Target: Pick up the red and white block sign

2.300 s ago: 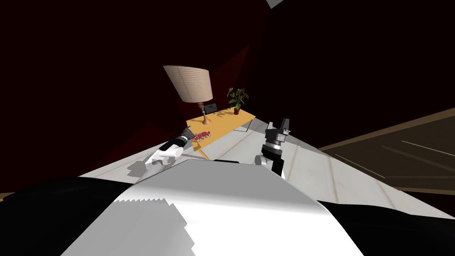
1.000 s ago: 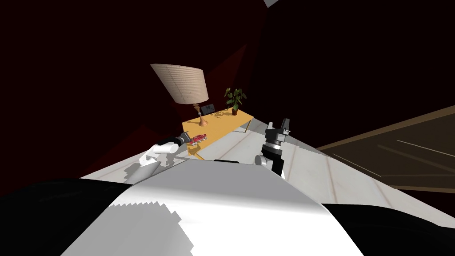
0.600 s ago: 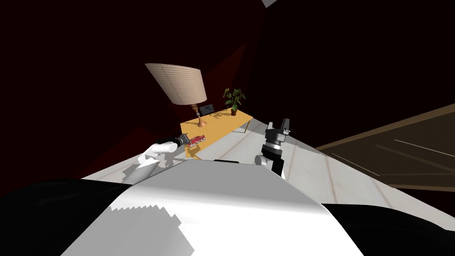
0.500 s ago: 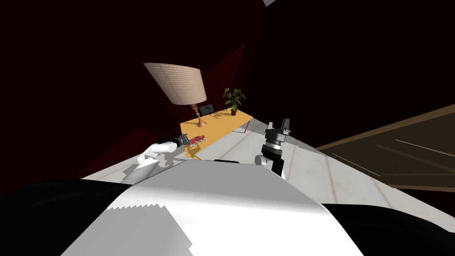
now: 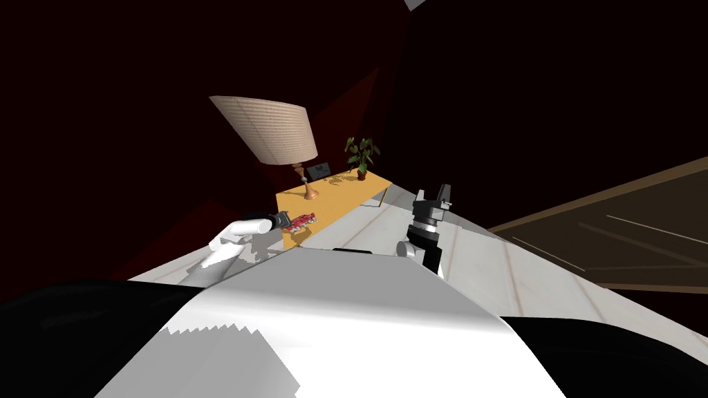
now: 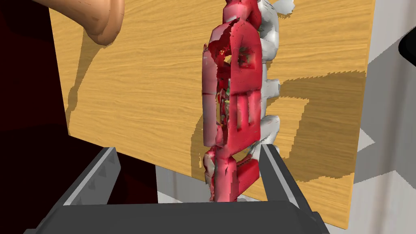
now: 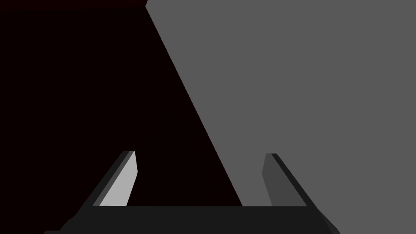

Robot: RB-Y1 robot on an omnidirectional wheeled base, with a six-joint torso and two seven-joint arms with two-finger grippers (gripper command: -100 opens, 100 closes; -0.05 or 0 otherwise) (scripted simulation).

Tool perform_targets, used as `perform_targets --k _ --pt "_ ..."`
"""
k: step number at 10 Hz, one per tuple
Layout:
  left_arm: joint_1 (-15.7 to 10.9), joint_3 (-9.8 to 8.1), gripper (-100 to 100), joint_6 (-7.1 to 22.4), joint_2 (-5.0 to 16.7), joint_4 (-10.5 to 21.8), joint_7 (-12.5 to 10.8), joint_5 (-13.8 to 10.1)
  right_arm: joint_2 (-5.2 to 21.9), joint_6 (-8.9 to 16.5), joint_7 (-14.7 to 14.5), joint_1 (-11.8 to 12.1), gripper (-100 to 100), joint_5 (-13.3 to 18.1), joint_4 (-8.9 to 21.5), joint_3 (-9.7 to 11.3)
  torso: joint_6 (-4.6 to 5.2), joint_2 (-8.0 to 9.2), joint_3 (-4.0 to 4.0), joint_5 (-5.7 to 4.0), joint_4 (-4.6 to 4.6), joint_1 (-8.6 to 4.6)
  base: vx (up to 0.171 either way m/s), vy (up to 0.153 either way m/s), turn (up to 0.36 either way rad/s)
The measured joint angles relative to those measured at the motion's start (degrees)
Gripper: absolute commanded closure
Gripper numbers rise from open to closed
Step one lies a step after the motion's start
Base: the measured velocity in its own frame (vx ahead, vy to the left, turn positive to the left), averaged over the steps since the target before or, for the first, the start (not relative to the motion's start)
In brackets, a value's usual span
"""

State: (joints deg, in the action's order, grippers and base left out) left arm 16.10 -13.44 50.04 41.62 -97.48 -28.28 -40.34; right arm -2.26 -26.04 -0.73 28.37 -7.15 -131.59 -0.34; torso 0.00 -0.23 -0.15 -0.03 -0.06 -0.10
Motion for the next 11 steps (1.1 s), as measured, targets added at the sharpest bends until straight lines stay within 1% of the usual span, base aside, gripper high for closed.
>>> perform_targets --k 1,2,4,6,7,9,10,11 --pt "0.1 -0.01 -100 1.1 0.0 0.3 0.1 -0.1 0.0 0.0 0.0 0.0 0 0.0 0.0 0.0 -0.01 0.11 0.06 0.02 0.02 0.06 0.059 -0.021 -0.061" --pt "-0.4 -0.24 -100 2.8 0.4 1.1 -0.2 -0.2 0.0 0.0 0.0 0.0 0 0.0 0.0 0.0 0.02 0.03 0.03 0.01 0.01 0.03 0.064 -0.019 -0.039" --pt "-1.1 -0.93 -100 6.1 1.7 3.7 0.2 -1.8 0.0 0.0 0.0 0.0 0 0.0 0.0 0.0 0.02 -0.06 -0.03 0.01 -0.01 0.05 0.08 -0.018 -0.053" --pt "-1.2 -0.99 -100 8.9 1.7 4.4 0.1 -1.8 0.0 0.0 0.0 0.0 0 0.0 0.0 0.0 -0.01 0.08 0.04 0.02 0.01 0.04 0.043 -0.015 -0.027" --pt "-1.2 -1.32 -100 10.4 2.1 5.1 0.0 -2.1 0.0 0.0 0.0 0.0 0 0.0 0.0 0.0 0.01 0.05 0.03 0.01 0.01 0.05 0.061 -0.011 -0.042" --pt "-1.8 -1.53 -100 13.0 2.6 6.5 0.3 -2.6 0.0 0.0 0.0 0.0 0 0.0 0.0 0.0 -0.01 0.1 0.06 0.02 0.02 0.06 0.05 -0.01 -0.035" --pt "-2.4 -1.74 -100 14.5 3.1 7.9 0.5 -3.1 0.0 0.0 0.0 0.0 0 0.0 0.0 0.0 0.01 0.01 0.01 0.02 0.01 0.08 0.065 -0.012 -0.039" --pt "-2.6 -1.7 -100 16.1 3.1 8.2 0.3 -2.9 0.0 0.0 0.0 0.0 0 0.0 0.0 0.0 -0.01 0.02 0.0 0.02 0.0 0.05 0.078 -0.029 -0.068"
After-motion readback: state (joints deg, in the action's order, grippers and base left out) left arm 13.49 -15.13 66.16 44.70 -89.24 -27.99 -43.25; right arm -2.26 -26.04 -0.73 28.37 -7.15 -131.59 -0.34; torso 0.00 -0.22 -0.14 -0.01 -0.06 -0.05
